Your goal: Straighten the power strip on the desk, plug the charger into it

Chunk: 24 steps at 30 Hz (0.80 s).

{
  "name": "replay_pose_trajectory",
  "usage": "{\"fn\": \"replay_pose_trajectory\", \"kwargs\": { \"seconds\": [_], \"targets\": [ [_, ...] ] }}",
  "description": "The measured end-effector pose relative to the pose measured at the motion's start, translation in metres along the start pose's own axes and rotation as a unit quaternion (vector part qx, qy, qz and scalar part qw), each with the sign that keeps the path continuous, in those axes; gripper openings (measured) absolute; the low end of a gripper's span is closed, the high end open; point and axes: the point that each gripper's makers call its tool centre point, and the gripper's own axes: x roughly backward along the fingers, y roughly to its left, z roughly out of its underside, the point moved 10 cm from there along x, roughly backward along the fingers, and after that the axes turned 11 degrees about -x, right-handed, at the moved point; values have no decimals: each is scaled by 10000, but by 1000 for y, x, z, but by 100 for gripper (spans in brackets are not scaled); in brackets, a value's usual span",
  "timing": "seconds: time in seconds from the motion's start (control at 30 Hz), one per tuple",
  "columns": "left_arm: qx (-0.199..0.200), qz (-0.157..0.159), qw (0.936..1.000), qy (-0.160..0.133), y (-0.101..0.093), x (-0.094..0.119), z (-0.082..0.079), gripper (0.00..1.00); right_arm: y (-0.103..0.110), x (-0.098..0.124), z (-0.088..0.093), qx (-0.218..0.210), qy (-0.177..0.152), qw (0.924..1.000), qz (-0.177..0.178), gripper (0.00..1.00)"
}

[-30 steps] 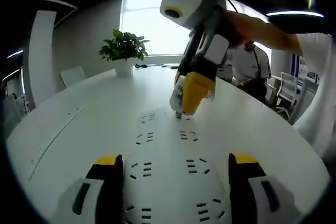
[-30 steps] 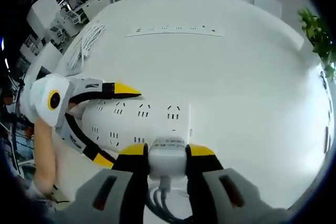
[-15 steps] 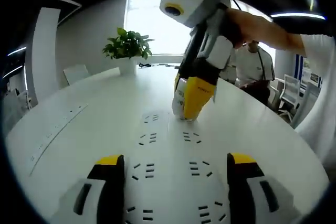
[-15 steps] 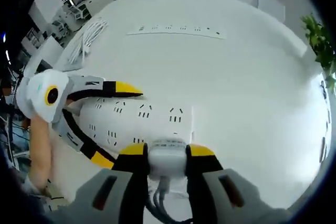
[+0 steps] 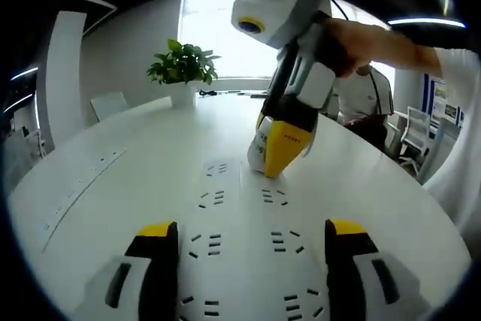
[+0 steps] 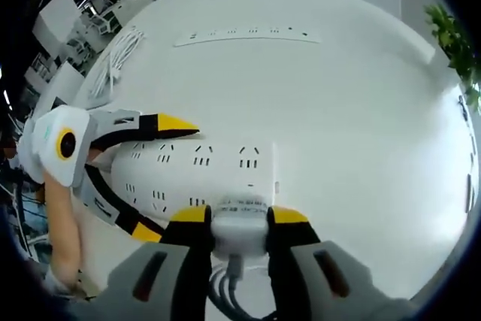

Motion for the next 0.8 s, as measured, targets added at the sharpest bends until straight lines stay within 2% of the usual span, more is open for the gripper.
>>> {"fn": "replay_pose_trajectory", "kwargs": {
  "seconds": [0.07, 0.1, 0.13, 0.17, 0.27, 0.37, 0.43, 0.5, 0.6, 0.63, 0.7, 0.8],
  "targets": [
    [3, -3, 10000, -2, -1, 0, 0, 82, 2, 0, 2, -12, 0, 10000, 97, 27],
    [2, -3, 10000, -2, -1, 0, 0, 82, 0, -2, -7, -22, 156, 9998, 82, 27],
    [4, -3, 10000, -1, -1, 0, 0, 82, -2, -2, -9, -84, 136, 9998, 126, 27],
    [5, -6, 10000, -2, -1, 0, 0, 82, 1, -2, -3, -5, 32, 9998, 179, 27],
    [11, -9, 10000, -9, -1, -1, 0, 82, 2, -2, -4, 19, -18, 9995, 305, 27],
    [21, -5, 10000, -42, -2, -1, 1, 82, 9, -1, 11, 143, -188, 9985, 500, 28],
    [23, -7, 10000, -39, -2, -1, 1, 82, 6, -1, 13, 110, -222, 9986, 467, 28],
    [126, 48, 9996, -252, -1, -1, 2, 82, 7, 0, 17, 92, -358, 9983, 447, 29],
    [384, 60, 9981, -476, 3, 0, 4, 79, 4, 0, 15, 238, -566, 9980, 172, 30],
    [417, 47, 9981, -460, 5, 0, 4, 77, 2, -1, 12, 176, -610, 9980, 38, 30],
    [469, 33, 9980, -433, 5, 1, 5, 76, -3, 7, 14, -279, -641, 9967, -404, 36],
    [485, 8, 9980, -410, 5, 1, 6, 78, -13, 21, 16, -336, -711, 9944, -703, 39]
  ]
}}
